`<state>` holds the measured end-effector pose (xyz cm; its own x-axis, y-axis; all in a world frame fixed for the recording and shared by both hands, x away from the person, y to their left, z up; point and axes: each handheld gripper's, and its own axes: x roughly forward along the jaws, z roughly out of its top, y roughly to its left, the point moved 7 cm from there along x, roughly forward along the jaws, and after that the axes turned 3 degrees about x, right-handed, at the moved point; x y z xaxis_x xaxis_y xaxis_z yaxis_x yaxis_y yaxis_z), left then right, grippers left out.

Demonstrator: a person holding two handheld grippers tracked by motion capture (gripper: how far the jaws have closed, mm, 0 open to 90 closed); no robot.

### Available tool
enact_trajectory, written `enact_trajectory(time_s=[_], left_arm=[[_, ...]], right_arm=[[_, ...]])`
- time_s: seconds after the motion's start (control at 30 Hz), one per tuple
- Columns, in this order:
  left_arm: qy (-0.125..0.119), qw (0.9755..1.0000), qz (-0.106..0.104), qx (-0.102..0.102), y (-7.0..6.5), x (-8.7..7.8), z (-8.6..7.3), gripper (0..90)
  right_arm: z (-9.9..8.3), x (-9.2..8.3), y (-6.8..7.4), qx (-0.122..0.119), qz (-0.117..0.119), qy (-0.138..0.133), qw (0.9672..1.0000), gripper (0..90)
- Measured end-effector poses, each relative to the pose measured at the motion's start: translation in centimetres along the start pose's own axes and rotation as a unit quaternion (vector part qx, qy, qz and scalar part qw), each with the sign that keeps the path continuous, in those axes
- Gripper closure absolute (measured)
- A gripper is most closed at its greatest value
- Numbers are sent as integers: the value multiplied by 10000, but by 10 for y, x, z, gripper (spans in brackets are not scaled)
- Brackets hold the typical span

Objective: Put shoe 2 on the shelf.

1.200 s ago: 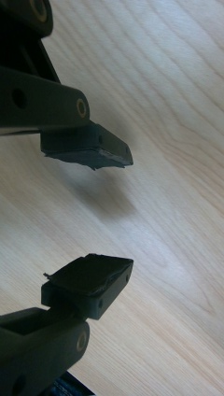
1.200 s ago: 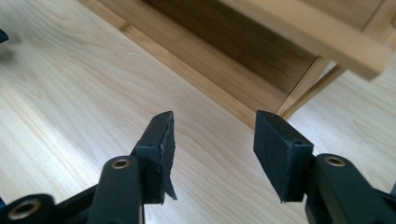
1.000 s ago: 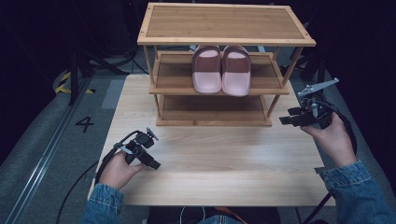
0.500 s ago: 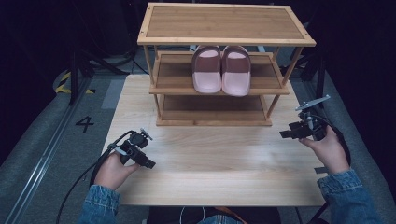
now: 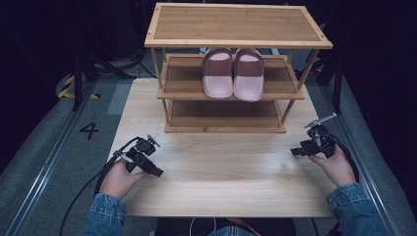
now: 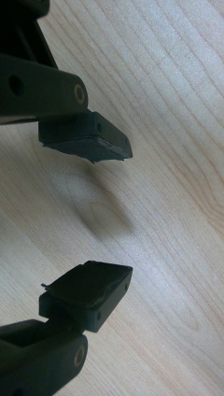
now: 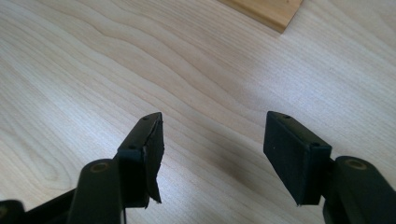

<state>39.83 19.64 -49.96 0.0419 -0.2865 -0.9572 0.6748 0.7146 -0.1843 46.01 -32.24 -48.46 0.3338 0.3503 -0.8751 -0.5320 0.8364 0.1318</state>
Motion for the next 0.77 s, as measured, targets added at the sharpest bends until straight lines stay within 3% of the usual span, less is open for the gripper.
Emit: enact_trajectory(time_s=[0.2, 0.27, 0.33, 0.6, 0.77], left_arm=[[-26, 10000, -3, -3, 1, 2, 0, 383], [-55, 10000, -5, -19, 1, 2, 1, 383], [-94, 9999, -68, -14, 0, 2, 2, 383], [-85, 10000, -7, -11, 0, 8, 5, 385], [-127, 9999, -2, -2, 1, 8, 6, 384]], right_arm=[[-5, 9, 0, -75, -93, -95, 9999, 387], [-6, 12, 1, -122, -133, -248, 9995, 395], [-7, 15, 5, -157, -9, -477, 9987, 397], [-3, 23, 12, -340, -16, -783, 9963, 404], [-5, 26, 10, -285, 6, -774, 9966, 402]])
